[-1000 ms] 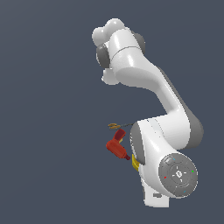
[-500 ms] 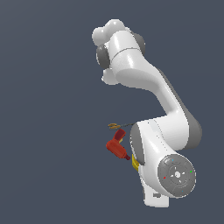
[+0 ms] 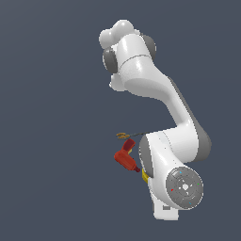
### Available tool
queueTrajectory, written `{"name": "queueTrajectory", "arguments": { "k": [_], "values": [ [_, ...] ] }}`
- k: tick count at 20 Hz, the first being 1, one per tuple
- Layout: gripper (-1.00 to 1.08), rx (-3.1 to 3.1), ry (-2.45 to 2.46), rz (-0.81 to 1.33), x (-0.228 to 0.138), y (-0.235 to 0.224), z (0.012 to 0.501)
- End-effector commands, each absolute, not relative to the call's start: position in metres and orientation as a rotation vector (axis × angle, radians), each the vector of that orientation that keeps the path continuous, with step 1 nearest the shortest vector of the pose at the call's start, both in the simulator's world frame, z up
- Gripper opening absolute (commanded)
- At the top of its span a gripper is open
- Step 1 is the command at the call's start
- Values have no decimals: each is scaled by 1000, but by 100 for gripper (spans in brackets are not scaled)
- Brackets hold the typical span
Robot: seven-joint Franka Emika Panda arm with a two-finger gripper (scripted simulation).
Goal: Pick up a designated object from a clutter of objects.
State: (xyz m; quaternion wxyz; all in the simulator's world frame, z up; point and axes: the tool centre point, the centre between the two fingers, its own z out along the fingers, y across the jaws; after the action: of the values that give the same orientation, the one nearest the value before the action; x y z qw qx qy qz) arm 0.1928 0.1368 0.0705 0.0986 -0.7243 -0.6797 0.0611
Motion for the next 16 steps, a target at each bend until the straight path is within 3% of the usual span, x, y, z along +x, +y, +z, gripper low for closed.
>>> {"name": "queueTrajectory", "arguments": {
  "k": [1, 3, 4, 16],
  "values": [
    [28, -2142, -2011, 180, 192, 137, 67],
    [28, -2142, -2012, 180, 192, 137, 66],
    [-100, -2142, -2012, 180, 192, 137, 66],
    [-100, -2142, -2012, 180, 192, 137, 66]
  ]
}}
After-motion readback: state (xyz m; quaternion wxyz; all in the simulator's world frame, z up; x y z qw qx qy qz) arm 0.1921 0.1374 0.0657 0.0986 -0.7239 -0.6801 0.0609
